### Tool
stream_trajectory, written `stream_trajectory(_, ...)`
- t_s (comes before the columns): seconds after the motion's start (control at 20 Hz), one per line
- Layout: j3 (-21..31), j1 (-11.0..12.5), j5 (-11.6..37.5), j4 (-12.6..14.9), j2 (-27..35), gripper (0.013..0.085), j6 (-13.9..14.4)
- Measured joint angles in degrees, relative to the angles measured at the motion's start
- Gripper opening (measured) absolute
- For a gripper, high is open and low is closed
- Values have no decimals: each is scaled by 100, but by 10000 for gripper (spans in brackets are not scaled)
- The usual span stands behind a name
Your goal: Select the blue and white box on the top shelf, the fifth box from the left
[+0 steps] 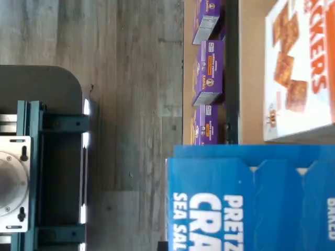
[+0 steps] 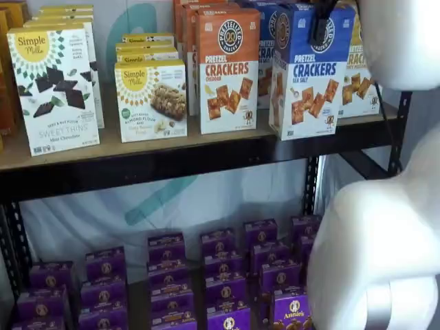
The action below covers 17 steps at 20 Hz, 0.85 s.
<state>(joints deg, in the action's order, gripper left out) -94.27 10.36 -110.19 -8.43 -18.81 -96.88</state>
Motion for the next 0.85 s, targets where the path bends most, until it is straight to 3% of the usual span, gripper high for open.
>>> stream_trajectory(0.85,1461,-84,52,97,-1262,610,29)
